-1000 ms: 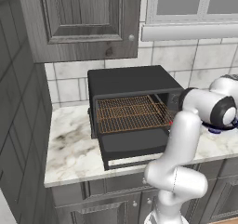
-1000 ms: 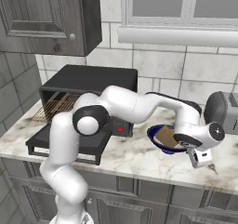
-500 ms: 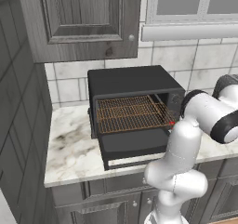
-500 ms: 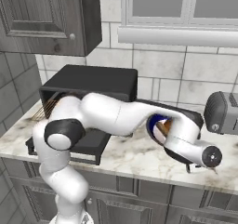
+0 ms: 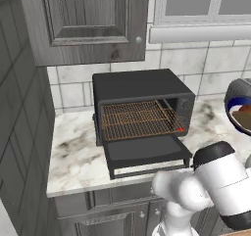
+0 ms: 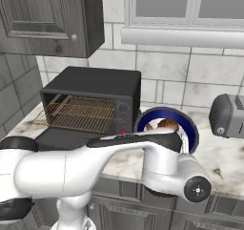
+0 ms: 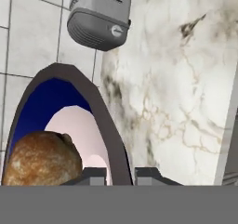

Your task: Pick up the heated bread from the toaster oven and place it in the bowl. Then move the bread bowl to the dining counter.

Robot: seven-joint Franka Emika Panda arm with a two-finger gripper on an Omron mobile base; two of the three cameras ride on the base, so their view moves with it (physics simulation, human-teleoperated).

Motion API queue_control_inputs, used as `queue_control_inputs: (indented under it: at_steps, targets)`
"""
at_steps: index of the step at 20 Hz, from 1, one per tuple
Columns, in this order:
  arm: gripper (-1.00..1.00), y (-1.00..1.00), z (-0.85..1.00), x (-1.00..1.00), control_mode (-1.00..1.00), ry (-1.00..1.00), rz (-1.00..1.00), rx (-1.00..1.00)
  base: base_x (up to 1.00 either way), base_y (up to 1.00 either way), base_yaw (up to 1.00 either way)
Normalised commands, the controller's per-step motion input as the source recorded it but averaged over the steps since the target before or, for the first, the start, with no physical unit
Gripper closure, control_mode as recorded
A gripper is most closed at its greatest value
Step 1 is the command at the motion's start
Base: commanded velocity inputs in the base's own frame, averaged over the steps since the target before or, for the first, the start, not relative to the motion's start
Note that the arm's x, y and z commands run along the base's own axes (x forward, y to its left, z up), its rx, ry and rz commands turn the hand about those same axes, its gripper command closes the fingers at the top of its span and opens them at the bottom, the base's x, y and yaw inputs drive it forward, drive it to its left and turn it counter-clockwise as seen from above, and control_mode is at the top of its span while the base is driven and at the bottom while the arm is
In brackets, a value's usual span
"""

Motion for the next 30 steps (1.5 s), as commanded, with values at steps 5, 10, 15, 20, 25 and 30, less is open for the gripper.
queue_control_inputs:
  at_steps: [5,10,15,20,25,30]
  targets:
    - [1.00,1.00,0.49,-0.23,-1.00,0.05,-0.17,-0.10,0.00,0.00,0.00]
    - [1.00,1.00,0.37,-0.09,-1.00,0.11,-0.13,-0.12,0.00,0.00,0.00]
    - [1.00,0.98,0.81,-0.20,-1.00,0.22,-0.07,-0.02,0.00,0.00,0.00]
    - [1.00,0.60,0.77,-0.32,-1.00,0.28,-0.05,0.04,0.00,0.00,0.00]
    - [1.00,0.35,0.18,-0.18,-1.00,0.08,0.00,0.19,0.00,0.00,0.00]
    - [1.00,0.06,0.11,-0.13,-1.00,0.00,0.00,0.36,0.00,0.00,0.00]
